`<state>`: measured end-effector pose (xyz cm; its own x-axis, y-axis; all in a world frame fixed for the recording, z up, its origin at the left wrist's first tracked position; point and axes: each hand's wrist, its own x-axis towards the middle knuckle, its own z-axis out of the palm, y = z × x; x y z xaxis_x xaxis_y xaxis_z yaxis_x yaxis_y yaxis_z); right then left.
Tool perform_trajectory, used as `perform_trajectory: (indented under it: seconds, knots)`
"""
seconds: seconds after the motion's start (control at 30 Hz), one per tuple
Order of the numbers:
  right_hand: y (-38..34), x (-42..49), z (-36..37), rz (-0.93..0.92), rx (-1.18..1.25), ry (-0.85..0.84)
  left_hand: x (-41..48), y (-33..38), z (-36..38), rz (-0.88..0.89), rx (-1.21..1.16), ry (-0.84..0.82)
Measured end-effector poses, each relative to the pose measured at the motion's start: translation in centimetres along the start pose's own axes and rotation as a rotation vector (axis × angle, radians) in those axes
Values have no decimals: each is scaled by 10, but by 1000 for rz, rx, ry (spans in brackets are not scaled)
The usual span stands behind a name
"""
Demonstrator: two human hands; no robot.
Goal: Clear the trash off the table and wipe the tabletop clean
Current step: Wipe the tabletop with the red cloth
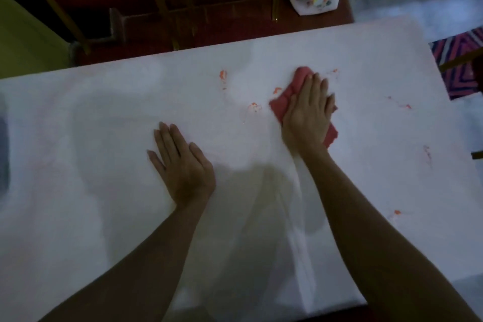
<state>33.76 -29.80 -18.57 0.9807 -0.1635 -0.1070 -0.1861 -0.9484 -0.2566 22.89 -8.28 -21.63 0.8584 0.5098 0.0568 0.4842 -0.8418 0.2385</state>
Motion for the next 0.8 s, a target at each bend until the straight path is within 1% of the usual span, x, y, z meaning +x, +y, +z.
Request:
perform_trajectory:
  seconds: [0.03,0.07,0.1,0.13,0.23,0.27,0.3,0.33,0.37,0.4,0.47,0.5,0.53,0.57,0.6,0.63,0.67,0.7,0.73,0.77,0.8]
  knots:
    - [-7,19,2,76,23,12,0,0,1,8,9,9]
    - [-19,29,5,109,31,14,0,0,1,19,18,12]
    - [-35,32,10,82,29,0,0,-1,1,24,21,10]
    - [-51,25,16,-9,21,-17,1,-1,0,22,21,1]
    - [-83,-24,35,-492,-58,-146,1,-2,-3,12,36,-24]
    - [-81,-28,36,-614,-89,-197,2,-1,-4,11,40,-27]
    - [-74,-19,34,-680,-108,-216,3,0,-4,13,33,-29]
    - [-66,-4,31,-684,-122,-199,3,1,-5,16,21,-27]
    - [-61,15,30,-635,-129,-162,3,2,-5,21,17,-22]
    - [-59,36,28,-538,-124,-125,3,2,-4,25,24,-19]
    - [-68,71,23,-287,-68,-75,3,1,-4,23,45,-15]
    - [-81,77,24,-209,-42,-58,3,1,-4,20,49,-15]
    - [-99,73,26,-211,-39,-39,2,0,-4,15,52,-16]
    - [-116,62,31,-293,-45,-32,2,0,-3,12,56,-14]
    - [-131,45,37,-446,-50,-46,2,-1,-3,14,59,-11]
    - [-141,25,45,-638,-68,-79,3,-2,-3,17,59,-7]
    - [-146,8,50,-815,-102,-146,3,-2,-3,18,59,-8]
    - [-144,0,51,-946,-148,-212,3,-2,-2,17,58,-11]
    - [-139,5,47,-1037,-178,-245,2,-1,-3,18,57,-11]
    - [-132,18,42,-1064,-172,-235,3,-1,-3,21,56,-9]
    - [-126,33,37,-1015,-147,-207,3,-1,-2,26,54,-4]
